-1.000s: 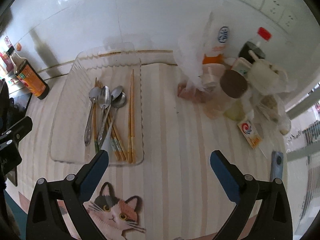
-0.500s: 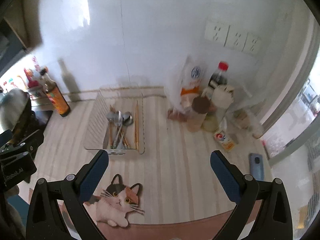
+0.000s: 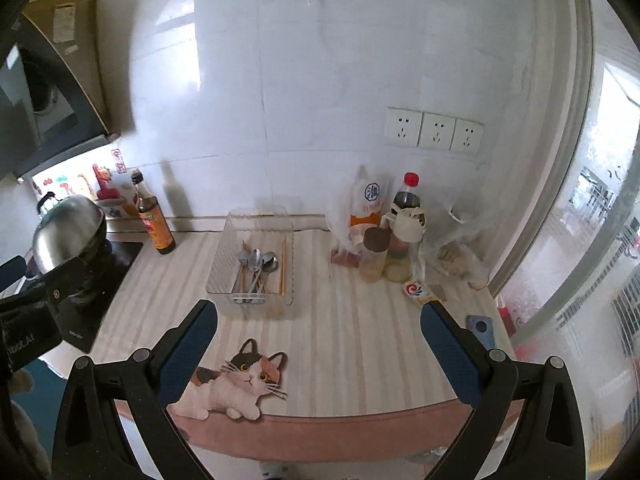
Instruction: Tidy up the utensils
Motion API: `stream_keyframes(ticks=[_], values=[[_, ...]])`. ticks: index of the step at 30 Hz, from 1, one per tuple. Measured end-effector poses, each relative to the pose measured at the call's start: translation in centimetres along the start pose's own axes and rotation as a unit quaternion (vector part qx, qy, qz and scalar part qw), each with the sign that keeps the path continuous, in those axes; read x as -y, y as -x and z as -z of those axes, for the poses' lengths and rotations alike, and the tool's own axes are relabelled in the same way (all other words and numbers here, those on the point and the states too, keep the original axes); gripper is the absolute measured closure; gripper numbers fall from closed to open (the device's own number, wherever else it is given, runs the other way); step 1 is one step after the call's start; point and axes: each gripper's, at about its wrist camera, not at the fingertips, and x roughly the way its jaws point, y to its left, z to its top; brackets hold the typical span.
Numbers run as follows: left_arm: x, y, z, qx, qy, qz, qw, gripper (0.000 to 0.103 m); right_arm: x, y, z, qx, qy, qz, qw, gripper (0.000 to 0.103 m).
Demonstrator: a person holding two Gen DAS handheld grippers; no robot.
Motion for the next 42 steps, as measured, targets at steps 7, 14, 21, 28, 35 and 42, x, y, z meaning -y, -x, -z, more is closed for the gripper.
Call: stream_keyframes(ticks=[7,14,21,28,35,42], values=[[0.0,1.0,-0.4,-0.038,0.004,0.006,0.9992,0.000,0.4,1.4,-0.8,-0.019,-0.005,0.003,1.000,0.000],[-0.4,0.9,-0.9,-0.044,0.012,-0.008,0.9989,0.000,0.3,1.4,-2.1,-0.022,0.003,0.010,1.000,0.000],[-1.0,0.6,-1.1,-0.046,0.014,-0.020,0.9986,0.000,-0.4,1.4,-3.0,-0.020,0.012,0.006,1.000,0.000],[-1.0,0.3,-1.2,-0.049,0.008,-0.029,0.9984,0.000,-1.1,0.9,-3.3,-0.026,0.021,0.002,0.999,0.000],[-0.8,0.1,-1.4,-0.047,0.001,-0.033,0.9984,0.000,-1.3,0.6,-3.2,-0.029,0.020,-0.004,0.999,0.000],[-0.9,-0.1,-1.5,-0.050,0.001,-0.032,0.9983,0.000,-1.6,-0.1,-3.4,-0.031,0.015,0.004,0.999,0.000]])
